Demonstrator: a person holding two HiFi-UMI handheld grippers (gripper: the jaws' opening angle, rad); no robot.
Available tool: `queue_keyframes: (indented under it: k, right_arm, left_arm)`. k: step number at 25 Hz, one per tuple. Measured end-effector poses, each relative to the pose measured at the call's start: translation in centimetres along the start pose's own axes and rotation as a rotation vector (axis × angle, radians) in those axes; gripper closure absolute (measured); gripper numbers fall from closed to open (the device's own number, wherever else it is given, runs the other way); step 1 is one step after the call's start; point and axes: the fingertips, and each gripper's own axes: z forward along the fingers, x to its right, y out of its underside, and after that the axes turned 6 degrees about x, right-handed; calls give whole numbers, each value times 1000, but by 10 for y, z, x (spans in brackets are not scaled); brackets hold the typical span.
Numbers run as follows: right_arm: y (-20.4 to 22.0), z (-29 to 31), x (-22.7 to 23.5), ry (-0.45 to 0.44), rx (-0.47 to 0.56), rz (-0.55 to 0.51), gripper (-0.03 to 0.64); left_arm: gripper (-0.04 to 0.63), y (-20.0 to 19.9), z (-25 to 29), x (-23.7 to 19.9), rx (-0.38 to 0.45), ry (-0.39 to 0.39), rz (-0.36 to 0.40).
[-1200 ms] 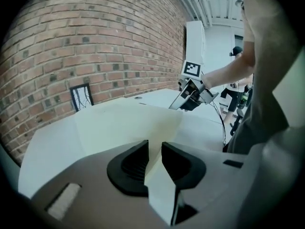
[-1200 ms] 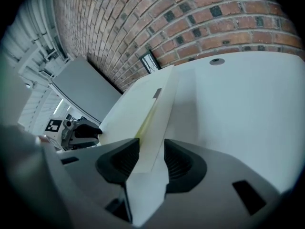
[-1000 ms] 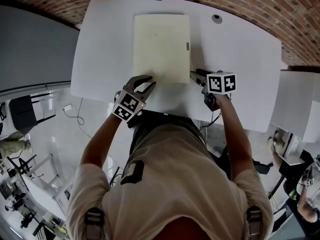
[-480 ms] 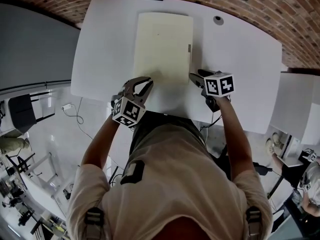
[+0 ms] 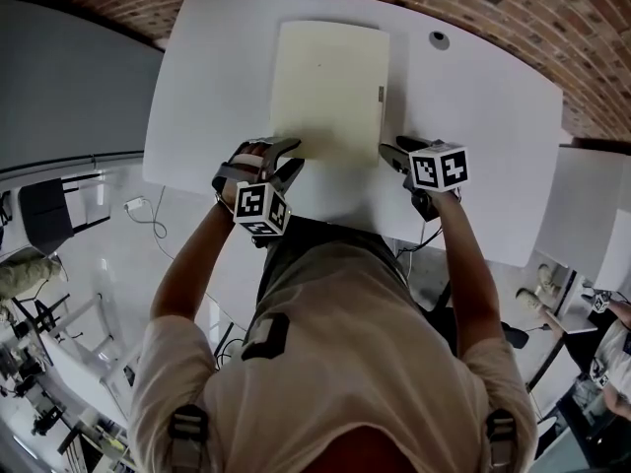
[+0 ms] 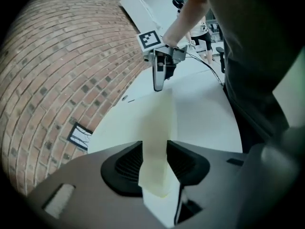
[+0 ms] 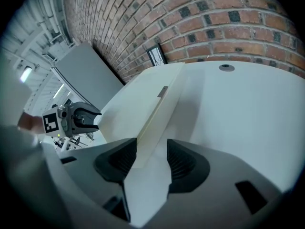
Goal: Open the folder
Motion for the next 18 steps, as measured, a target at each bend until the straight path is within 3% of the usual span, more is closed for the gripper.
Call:
queue_keyframes:
  k: [2,6,13,18]
  right_arm:
    - [0,0,0,0,-4,-8,449]
    - [0,1,-1,-1,-8,-10,449]
    - [1,2,-2,-28,6,59,449]
    - [6,2,0,-60,19,133,449]
  left_arm:
    - [492,-1,0,5,12,5,0]
    - [502,0,3,6,13,-2,-56]
    - [525,5,5,1,73,0,-351]
    - [529,7,5,1,117,30,-512]
